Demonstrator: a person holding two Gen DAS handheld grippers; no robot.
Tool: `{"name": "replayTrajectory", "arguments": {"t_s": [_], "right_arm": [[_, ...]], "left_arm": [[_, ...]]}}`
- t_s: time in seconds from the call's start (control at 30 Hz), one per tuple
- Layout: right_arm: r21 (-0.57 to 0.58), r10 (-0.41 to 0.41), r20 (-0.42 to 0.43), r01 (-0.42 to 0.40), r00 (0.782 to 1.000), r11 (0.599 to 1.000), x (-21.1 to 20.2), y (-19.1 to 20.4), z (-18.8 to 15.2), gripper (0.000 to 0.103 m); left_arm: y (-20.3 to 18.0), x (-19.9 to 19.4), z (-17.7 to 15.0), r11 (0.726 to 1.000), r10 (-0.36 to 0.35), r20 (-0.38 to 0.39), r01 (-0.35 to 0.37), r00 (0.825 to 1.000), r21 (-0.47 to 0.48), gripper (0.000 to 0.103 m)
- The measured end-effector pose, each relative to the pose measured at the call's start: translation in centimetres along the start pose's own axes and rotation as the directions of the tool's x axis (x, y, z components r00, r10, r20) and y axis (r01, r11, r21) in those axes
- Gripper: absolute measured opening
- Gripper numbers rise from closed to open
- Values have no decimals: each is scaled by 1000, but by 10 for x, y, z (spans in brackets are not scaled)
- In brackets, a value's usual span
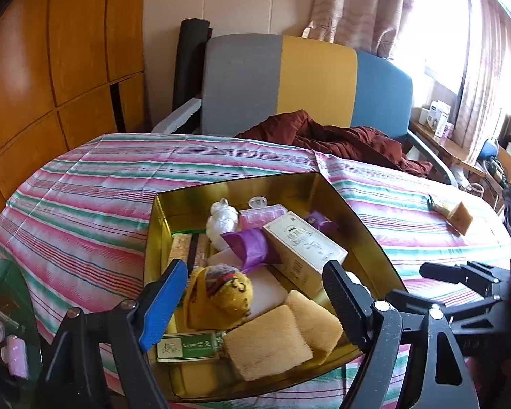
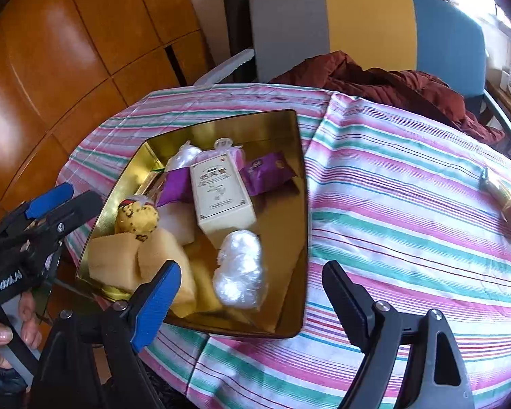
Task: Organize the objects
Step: 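Withdraw both grippers from the tray toward the sponge and cracker packet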
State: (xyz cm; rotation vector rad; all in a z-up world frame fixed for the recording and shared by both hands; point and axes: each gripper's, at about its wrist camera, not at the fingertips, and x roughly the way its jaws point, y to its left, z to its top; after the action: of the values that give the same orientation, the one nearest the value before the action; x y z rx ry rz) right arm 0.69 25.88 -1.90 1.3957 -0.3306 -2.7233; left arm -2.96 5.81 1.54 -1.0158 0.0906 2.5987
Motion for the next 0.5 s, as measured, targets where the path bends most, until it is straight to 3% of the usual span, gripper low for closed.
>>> {"name": "replayTrajectory", "arguments": {"t_s": [0.5], "right_arm": [[165,-111,-18,112,994,980,-14,-72,-3,87]], "left_arm": [[-33,4,0,996,-40,-24,42,999,77,82]]}}
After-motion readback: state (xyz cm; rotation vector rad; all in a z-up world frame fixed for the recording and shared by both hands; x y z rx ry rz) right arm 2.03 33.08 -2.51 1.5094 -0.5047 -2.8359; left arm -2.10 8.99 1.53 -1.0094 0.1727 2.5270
